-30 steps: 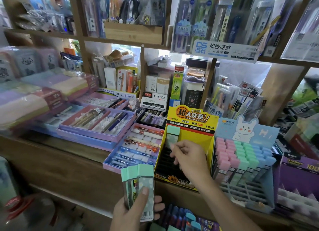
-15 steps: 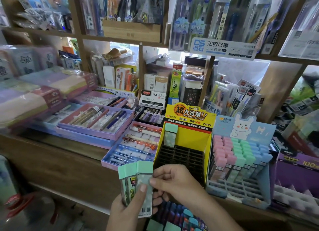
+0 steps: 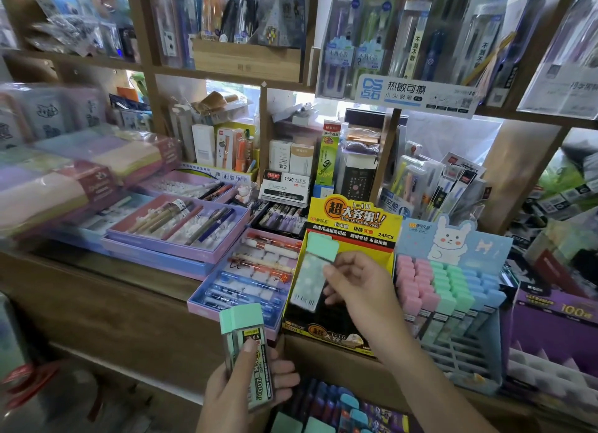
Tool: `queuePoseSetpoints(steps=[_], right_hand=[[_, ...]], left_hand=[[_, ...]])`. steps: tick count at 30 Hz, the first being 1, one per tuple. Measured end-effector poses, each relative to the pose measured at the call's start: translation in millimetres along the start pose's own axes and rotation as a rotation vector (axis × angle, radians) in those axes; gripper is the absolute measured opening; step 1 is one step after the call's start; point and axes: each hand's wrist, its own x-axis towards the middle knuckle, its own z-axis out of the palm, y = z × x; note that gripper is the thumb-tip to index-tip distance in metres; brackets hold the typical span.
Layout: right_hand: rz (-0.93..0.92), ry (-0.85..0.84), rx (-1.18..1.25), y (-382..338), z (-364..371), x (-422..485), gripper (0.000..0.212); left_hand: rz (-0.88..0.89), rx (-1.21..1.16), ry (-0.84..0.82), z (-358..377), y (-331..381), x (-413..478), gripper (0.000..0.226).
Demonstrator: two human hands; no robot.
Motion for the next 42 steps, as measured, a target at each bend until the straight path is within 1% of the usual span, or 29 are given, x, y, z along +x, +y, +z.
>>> queuePoseSetpoints(steps=[2, 4, 12, 19, 24, 28, 36, 40, 42], right_hand=[[-0.075, 0.067, -0.089, 1, -3, 12, 0.009], [-0.108, 0.104, -0.148, 5, -3, 22, 0.015], [-0.14, 0.119, -0.273, 22, 2, 41, 0.031], [-0.092, 0.056, -0.301, 31, 0, 40, 0.021], [-0.044, 0.124, -0.318, 35, 4, 46, 0.017], [0.015, 0.134, -0.355, 38, 7, 50, 0.01], [0.03, 0.138, -0.364, 39, 6, 50, 0.011], [0.005, 0.158, -0.407, 35, 5, 36, 0.017], [0.015, 0.101, -0.39, 30, 5, 22, 0.014]], left_hand=[[0.007, 0.006, 0.0, 0, 0, 1, 0.065], [0.007, 0.006, 0.003, 1, 0, 1, 0.064], [-0.011, 0.012, 0.005, 3, 1, 0, 0.057], [-0.015, 0.018, 0.013, 1, 0, 2, 0.057], [-0.012, 0.019, 0.007, 1, 0, 3, 0.058], [0.012, 0.036, 0.004, 2, 1, 3, 0.057], [0.032, 0.068, 0.005, 2, 2, 1, 0.05], [0.049, 0.08, 0.021, 2, 0, 2, 0.051], [0.06, 0.099, 0.021, 2, -1, 3, 0.05]])
